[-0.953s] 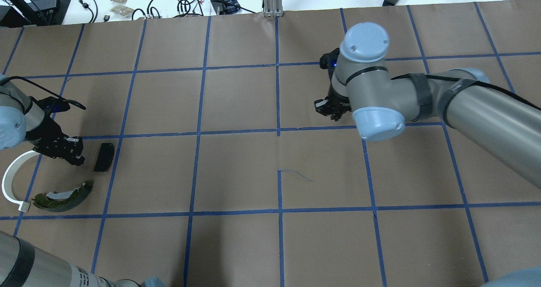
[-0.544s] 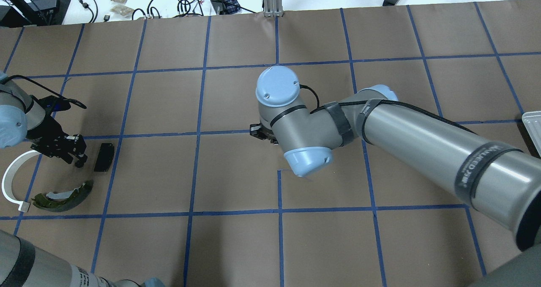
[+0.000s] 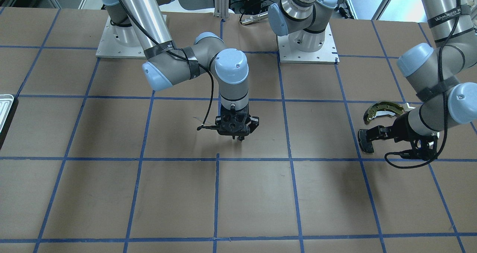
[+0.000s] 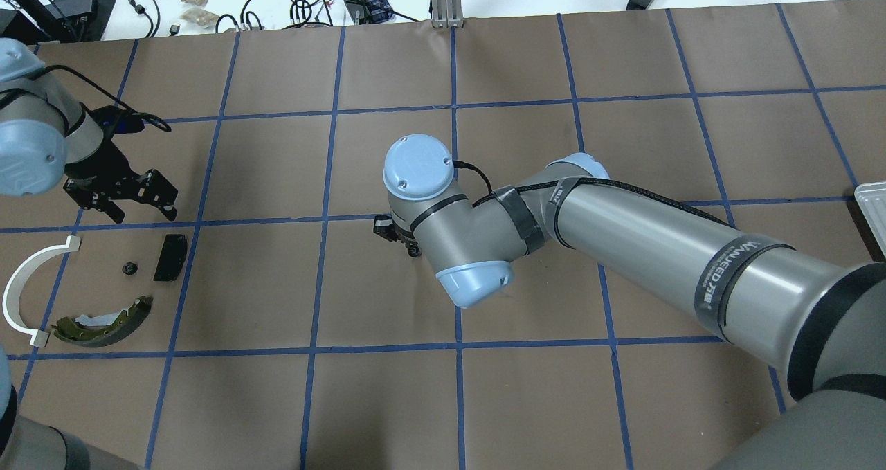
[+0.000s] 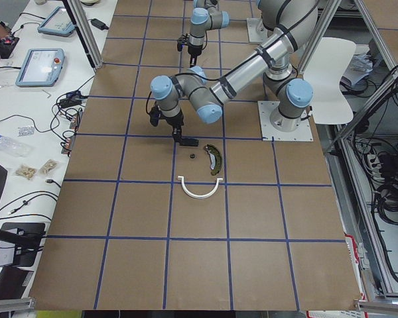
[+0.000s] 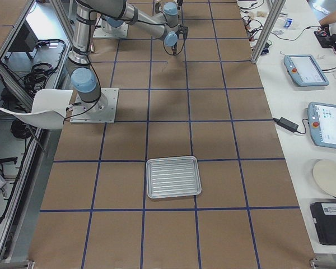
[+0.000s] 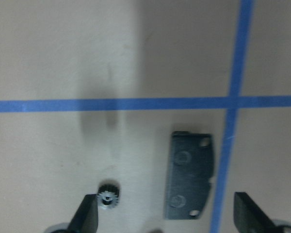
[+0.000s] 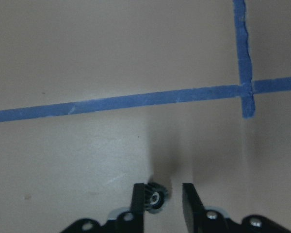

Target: Place bearing gear from tray to pile

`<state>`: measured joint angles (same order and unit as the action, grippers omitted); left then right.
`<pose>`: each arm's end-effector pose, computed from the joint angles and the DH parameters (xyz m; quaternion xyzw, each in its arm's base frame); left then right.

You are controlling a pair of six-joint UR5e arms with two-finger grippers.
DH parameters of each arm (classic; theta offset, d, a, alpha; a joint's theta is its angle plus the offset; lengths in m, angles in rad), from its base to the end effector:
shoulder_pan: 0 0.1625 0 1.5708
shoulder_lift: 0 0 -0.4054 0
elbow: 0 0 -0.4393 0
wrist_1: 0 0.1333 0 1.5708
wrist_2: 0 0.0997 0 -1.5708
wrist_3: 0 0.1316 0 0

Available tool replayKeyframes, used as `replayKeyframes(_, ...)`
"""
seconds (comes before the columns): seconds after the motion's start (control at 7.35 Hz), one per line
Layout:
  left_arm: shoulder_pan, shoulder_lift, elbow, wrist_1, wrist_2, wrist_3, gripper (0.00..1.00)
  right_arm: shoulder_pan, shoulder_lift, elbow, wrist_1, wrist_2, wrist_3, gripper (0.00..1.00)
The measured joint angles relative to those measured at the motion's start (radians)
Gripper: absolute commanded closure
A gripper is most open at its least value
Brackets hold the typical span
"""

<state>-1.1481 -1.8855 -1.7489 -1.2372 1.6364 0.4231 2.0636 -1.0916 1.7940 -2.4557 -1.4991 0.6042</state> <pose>0.1284 -0.5893 0.1947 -0.0028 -0.9963 -0.0859 0.0028 0.4305 -0.4999 0.1274 0.0521 0.9938 -0.0591 0.0779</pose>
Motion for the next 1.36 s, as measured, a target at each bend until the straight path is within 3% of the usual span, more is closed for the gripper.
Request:
replayKeyframes(0.27,-0.115,0.035,0.037,-0.032,-0.050,-0.066,0.00,-0.129,-0.072,-0.046,0.131,0.061,-0.166,0.00)
replayKeyframes(0.54,-0.259,0.048,0.043,-0.033,-0.101,-0.190,0.00,-0.326,-0.207,-0.093,0.395,0.013,-0.490,0.00)
replayKeyframes(0.82,-0.422,0.038,0.037,0.005,-0.131,-0.320,0.00,-0.462,-0.349,-0.157,0.651,-0.005,-0.689,0.00)
replayKeyframes(1.09,-0.546,0.009,0.028,0.060,-0.137,-0.458,0.00,-0.502,-0.441,-0.214,0.808,-0.024,-0.762,0.00)
replayKeyframes(1.36,-0.643,-0.020,-0.025,0.156,-0.132,-0.532,0.00,-0.499,-0.477,-0.209,0.838,-0.030,-0.771,0.00)
